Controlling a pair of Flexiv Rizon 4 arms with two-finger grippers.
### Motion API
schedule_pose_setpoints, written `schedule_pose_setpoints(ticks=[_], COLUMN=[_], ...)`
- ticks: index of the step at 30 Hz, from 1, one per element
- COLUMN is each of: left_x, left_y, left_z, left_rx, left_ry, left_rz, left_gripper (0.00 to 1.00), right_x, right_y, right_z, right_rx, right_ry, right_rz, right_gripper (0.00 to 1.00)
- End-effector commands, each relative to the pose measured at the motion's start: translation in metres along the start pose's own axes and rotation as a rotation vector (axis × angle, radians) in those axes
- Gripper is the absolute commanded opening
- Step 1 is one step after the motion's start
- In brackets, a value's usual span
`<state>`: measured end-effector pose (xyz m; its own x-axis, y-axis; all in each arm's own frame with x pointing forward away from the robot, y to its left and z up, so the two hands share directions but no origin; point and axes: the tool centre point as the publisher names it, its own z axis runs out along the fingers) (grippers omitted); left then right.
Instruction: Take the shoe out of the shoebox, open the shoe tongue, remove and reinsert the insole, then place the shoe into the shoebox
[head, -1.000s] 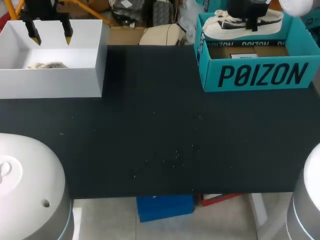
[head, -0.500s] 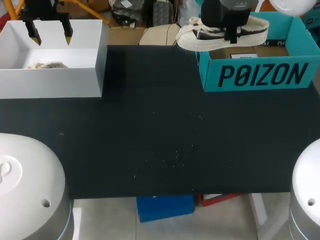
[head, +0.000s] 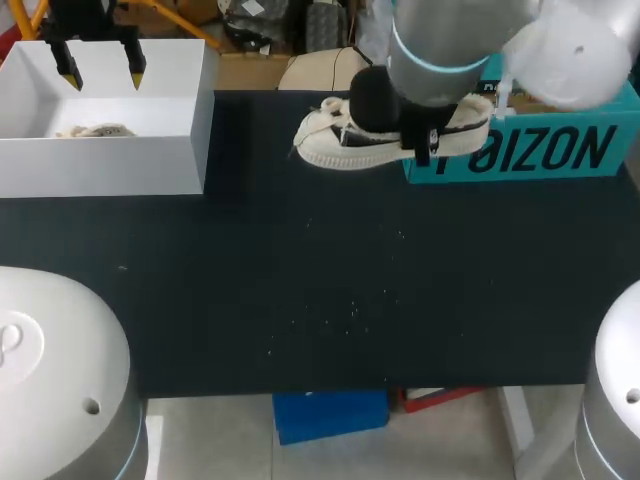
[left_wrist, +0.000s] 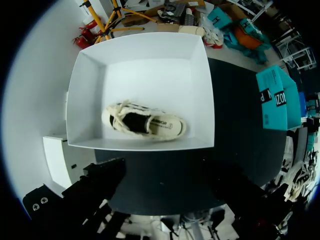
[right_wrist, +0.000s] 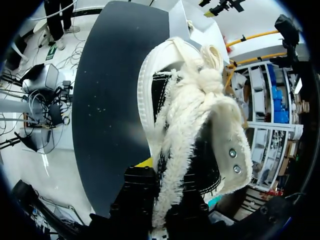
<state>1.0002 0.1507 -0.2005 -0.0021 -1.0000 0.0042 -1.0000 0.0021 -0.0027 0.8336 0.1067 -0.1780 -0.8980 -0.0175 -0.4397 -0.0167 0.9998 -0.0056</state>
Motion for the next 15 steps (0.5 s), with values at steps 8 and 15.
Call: schedule_pose_setpoints(ticks=[8,15], left_x=[0.0,0.0], left_y=[0.0,0.0], left_z=[0.0,0.0], left_rx=[-0.001,-0.001], left_ry=[-0.001,-0.001], left_rz=[0.0,0.0], left_gripper=[1.0,1.0], right_x=[0.039,0.076], right_y=[0.048,0.069], right_z=[0.079,0.122], right_rx=[-0.021,-0.029], right_ry=[-0.05,-0.023], right_rz=[0.033,0.068], right_gripper=[0.0,0.0])
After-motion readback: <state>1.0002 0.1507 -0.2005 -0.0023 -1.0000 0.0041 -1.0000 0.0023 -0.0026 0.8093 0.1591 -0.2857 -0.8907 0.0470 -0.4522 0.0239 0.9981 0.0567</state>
